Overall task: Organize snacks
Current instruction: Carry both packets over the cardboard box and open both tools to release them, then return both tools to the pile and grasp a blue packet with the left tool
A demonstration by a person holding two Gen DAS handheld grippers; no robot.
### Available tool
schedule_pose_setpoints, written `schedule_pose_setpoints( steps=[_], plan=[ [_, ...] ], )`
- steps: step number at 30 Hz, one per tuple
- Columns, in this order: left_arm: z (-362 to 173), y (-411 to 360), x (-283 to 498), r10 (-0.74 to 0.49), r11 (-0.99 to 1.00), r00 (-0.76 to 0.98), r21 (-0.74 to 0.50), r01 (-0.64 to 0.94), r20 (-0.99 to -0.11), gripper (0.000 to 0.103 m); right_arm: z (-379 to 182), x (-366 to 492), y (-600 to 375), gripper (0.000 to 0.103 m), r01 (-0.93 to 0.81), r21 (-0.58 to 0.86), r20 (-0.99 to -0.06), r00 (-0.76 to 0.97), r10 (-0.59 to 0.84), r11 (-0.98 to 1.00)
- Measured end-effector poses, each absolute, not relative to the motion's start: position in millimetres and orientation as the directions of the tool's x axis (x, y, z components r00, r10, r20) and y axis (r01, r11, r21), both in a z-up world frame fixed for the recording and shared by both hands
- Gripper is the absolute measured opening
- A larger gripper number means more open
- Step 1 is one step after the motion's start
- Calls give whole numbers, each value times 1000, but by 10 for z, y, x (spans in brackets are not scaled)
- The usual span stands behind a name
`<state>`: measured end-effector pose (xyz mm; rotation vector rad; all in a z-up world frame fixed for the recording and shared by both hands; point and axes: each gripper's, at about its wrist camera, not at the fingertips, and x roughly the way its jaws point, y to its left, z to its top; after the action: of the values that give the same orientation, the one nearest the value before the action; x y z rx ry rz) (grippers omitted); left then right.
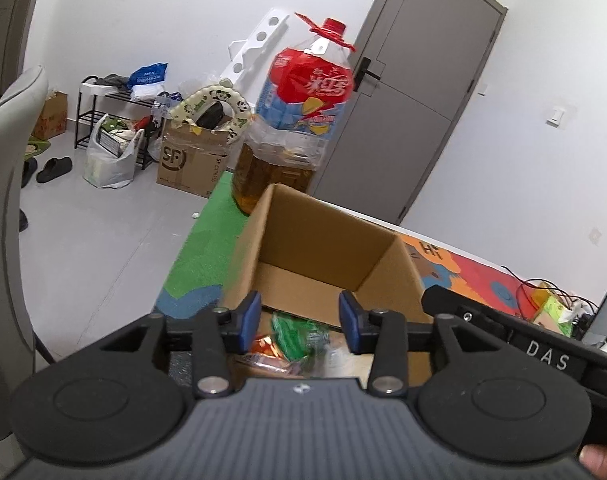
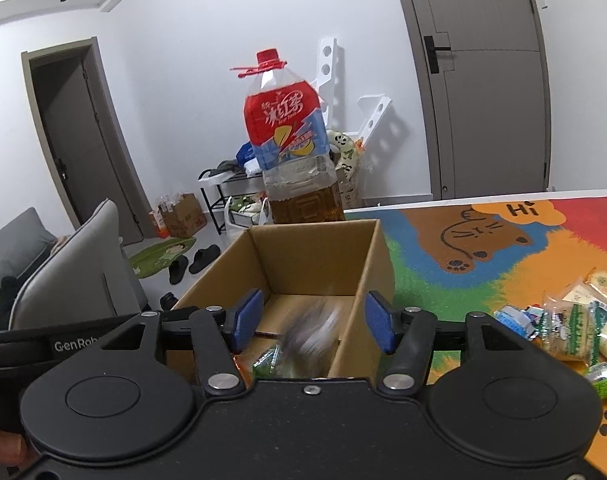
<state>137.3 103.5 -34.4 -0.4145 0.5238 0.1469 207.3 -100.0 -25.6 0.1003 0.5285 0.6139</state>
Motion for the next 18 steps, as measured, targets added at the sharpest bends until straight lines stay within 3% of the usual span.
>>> schedule_pose_setpoints(
  steps=[8, 18],
  plan=[
    [-312, 840, 1297, 47, 913, 858, -326, -244, -512, 65, -282, 1986, -1261, 58, -490, 249, -444, 709, 548, 835],
    [-278, 495, 1289, 20, 930, 859, -305, -204, -512, 75, -337, 1917, -1648, 63, -438, 272, -448, 731, 516, 857]
  ],
)
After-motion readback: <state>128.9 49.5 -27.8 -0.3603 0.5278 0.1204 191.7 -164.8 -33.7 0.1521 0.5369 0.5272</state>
